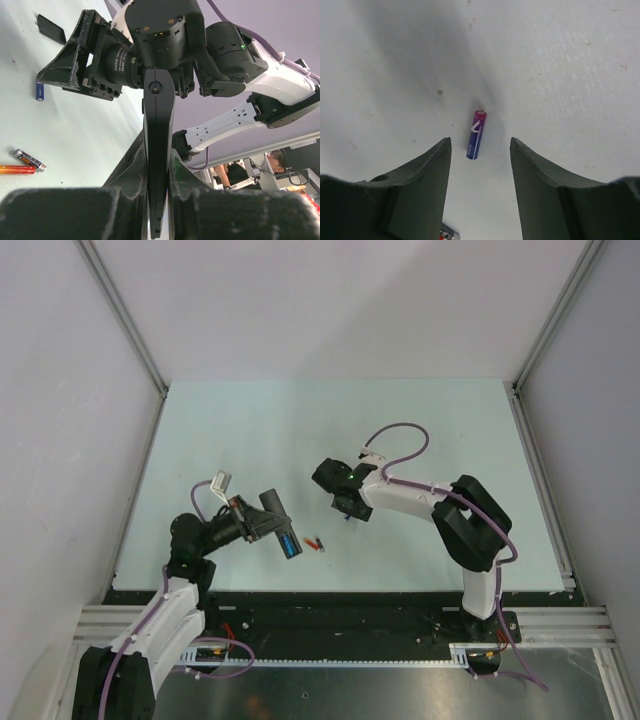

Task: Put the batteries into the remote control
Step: Pick up the battery from the center of the board.

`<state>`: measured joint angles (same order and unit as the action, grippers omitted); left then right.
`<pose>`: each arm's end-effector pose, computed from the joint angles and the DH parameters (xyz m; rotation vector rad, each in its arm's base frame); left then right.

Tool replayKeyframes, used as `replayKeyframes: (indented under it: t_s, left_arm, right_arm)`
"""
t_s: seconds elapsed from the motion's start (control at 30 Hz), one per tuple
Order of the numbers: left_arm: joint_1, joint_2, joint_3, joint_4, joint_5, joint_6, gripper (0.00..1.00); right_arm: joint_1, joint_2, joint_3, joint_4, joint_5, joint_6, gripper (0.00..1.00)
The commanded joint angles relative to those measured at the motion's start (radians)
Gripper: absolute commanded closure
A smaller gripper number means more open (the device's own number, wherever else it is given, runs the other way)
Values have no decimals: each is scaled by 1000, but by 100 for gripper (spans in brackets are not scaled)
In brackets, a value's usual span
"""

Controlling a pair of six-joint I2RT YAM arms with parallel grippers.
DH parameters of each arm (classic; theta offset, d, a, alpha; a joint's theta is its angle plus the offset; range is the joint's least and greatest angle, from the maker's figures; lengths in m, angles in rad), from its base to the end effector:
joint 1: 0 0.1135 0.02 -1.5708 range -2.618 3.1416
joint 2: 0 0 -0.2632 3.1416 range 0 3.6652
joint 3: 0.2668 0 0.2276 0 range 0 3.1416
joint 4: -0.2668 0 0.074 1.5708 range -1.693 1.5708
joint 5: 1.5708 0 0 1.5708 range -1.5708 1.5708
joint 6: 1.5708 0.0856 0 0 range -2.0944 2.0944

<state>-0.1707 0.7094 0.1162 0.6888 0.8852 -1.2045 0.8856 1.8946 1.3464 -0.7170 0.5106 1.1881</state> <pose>0.1499 -0.0931 0.2242 -0.0646 1.7880 -1.6890 0.2647 0.2578 0.1580 0.4858 2.5069 -0.0007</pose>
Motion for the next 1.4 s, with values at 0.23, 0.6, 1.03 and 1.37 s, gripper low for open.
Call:
replayKeyframes:
  t_s: [0.23, 0.6, 1.03, 1.37]
  left_arm:
    - [-4, -31, -21, 37, -2, -13, 100]
    - [-4, -45, -29, 38, 3, -18, 100]
    - [-4, -56, -38, 38, 1, -21, 100]
    - [-4, -65, -41, 37, 0, -29, 100]
  right_arm:
    - [3, 66, 53, -47, 11, 39, 50]
    - [21, 101, 63, -39, -27, 39, 57]
    - [21, 135, 65, -35, -64, 47, 71]
    - [3, 57, -7, -16, -53, -132, 100]
